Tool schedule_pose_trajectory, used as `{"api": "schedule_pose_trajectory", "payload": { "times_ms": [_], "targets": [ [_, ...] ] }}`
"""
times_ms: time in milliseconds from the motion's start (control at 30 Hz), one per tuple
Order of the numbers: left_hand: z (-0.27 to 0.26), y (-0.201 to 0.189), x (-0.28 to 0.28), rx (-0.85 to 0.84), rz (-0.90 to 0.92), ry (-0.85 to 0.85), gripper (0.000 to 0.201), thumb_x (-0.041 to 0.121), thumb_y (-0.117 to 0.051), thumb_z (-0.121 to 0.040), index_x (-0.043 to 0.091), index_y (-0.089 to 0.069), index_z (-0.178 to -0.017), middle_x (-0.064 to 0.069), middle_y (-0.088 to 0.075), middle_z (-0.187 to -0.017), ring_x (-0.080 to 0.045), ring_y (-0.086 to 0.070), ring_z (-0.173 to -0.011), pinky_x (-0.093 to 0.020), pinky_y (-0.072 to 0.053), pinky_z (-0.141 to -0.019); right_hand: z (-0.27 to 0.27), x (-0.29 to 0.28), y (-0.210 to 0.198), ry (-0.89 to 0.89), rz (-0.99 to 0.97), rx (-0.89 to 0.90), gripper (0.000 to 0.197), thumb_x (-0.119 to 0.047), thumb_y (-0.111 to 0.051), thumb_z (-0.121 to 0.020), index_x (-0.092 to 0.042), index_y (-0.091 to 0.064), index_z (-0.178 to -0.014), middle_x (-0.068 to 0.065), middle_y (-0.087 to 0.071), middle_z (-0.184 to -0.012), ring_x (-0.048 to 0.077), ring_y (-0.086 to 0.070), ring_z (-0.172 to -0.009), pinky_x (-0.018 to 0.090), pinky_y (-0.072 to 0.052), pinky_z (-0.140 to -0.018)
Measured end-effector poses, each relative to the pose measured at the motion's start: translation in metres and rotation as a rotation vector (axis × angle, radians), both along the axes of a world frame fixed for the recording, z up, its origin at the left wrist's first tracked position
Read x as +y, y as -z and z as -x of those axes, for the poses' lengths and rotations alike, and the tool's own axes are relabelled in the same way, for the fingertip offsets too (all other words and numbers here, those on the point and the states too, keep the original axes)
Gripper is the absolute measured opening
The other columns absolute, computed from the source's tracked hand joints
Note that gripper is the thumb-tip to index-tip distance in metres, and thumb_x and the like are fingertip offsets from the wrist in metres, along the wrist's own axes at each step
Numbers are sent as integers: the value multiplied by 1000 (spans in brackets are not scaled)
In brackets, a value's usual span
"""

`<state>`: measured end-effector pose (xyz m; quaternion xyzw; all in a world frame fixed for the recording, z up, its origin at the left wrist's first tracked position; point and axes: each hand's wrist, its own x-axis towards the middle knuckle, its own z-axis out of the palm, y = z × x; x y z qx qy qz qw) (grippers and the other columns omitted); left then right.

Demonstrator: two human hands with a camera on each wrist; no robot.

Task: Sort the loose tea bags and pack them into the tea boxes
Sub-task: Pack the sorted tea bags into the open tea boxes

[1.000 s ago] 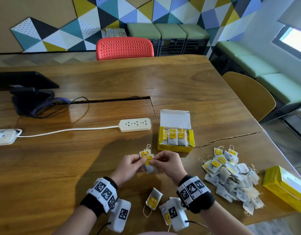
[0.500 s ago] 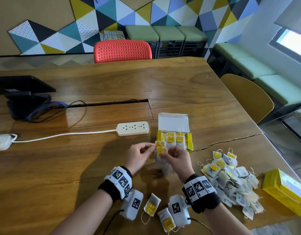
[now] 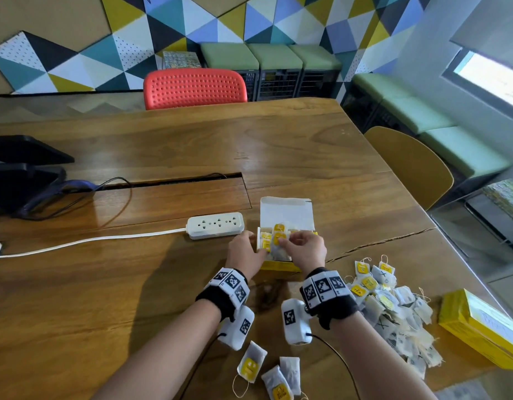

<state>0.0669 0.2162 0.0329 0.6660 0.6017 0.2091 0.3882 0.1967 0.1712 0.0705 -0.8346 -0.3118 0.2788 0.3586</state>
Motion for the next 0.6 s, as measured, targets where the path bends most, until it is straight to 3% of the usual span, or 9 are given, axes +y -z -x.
{"api": "schedule_pose_trajectory", "payload": {
  "times_ms": [67,200,367,500,600],
  "targets": [
    [4,-1,0,-33,20,-32,31,19,-70,-83,9,-63,-111,-6,-68,-109,-17,-62,-97,-21,-46,-80,5,6,1,-40,16,-14,17,-26,-79,-77,-14,-69,-84,-2,-68,-82,11,-62,-77,18,-45,-63],
    [9,-4,-3,-75,33,-64,25,15,-65,-86,10,-63,-110,-3,-67,-108,-8,-56,-87,-15,-42,-73,11,15,7,-145,45,-110,24,-26,-73,-83,-11,-72,-102,3,-72,-101,14,-63,-88,21,-47,-75],
    [9,-5,-4,-98,57,-66,22,15,-65,-87,13,-62,-109,-1,-65,-105,-10,-59,-85,-10,-40,-65,14,11,9,-282,67,-379,37,-25,-67,-87,-17,-62,-123,4,-53,-124,22,-51,-113,30,-42,-92],
    [10,-7,-5,-107,47,-68,21,16,-65,-87,12,-63,-108,0,-66,-101,-9,-58,-83,-13,-40,-67,20,5,10,-422,185,-599,27,-36,-60,-91,-32,-66,-117,-8,-58,-126,19,-40,-123,40,-31,-99],
    [10,-8,-6,-112,41,-68,20,18,-66,-86,12,-63,-105,3,-65,-96,-7,-58,-80,-6,-37,-57,26,3,11,-460,224,-625,24,-41,-56,-92,-35,-68,-113,-9,-60,-126,19,-39,-125,39,-28,-99]
  ]
}}
